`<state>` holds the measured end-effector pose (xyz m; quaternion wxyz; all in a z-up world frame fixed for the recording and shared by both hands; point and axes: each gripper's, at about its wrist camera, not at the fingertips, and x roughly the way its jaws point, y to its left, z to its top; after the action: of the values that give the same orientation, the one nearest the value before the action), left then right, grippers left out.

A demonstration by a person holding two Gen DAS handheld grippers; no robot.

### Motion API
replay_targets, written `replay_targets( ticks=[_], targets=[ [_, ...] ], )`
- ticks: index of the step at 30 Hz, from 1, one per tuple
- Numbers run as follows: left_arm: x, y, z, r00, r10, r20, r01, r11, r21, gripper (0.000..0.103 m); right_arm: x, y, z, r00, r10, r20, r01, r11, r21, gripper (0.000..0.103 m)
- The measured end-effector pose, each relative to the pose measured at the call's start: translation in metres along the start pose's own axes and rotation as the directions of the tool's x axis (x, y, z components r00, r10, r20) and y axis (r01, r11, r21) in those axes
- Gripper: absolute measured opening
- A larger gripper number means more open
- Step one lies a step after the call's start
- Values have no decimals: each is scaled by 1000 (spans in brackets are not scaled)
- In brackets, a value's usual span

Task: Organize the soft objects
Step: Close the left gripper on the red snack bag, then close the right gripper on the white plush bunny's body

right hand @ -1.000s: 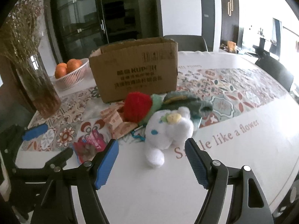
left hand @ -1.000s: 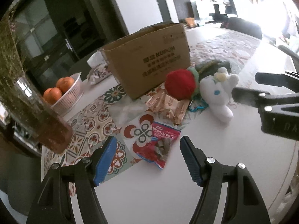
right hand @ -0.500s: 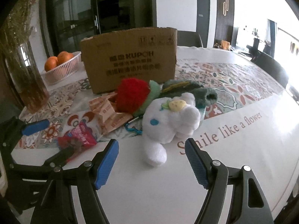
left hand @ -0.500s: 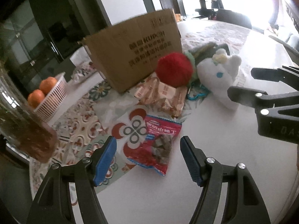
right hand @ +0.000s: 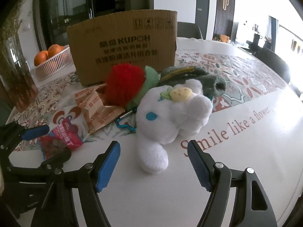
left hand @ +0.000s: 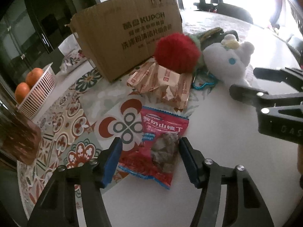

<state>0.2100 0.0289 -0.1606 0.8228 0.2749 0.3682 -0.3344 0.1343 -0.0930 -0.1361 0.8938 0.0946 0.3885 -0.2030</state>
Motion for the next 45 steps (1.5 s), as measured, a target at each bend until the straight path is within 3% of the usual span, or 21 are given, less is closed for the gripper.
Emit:
replay_targets(
  ticks=[9, 15, 25, 29, 34, 39, 45],
  targets=[
    [7, 12, 0, 996, -93, -4, 92, 988, -121, 55, 6, 1, 2, 1000, 15, -10, -16, 1000, -3, 74],
    [8, 14, -1, 995, -96, 1, 94, 971, -219, 52, 8, -2, 2, 1000, 27, -14, -27, 1000, 4, 74],
    [8, 16, 3, 997, -71, -13, 62, 928, -368, 49, 11, -9, 6, 997, 66, -27, -66, 998, 20, 75],
    [5, 18, 1, 996, -86, 8, 80, 890, -449, 40, 11, -10, 6, 996, 81, -26, -80, 996, 29, 74],
    [1, 17, 0, 996, -89, 30, 91, 853, -514, 39, 11, -12, 7, 995, 93, -20, -92, 995, 26, 74],
    [-5, 16, 1, 997, -67, 42, 79, 836, -544, 39, 12, -15, 8, 994, 111, -26, -110, 993, 40, 74],
    [-19, 14, 3, 997, -2, 76, 43, 835, -548, 39, 14, -17, 10, 990, 136, -21, -135, 990, 43, 75]
  ],
)
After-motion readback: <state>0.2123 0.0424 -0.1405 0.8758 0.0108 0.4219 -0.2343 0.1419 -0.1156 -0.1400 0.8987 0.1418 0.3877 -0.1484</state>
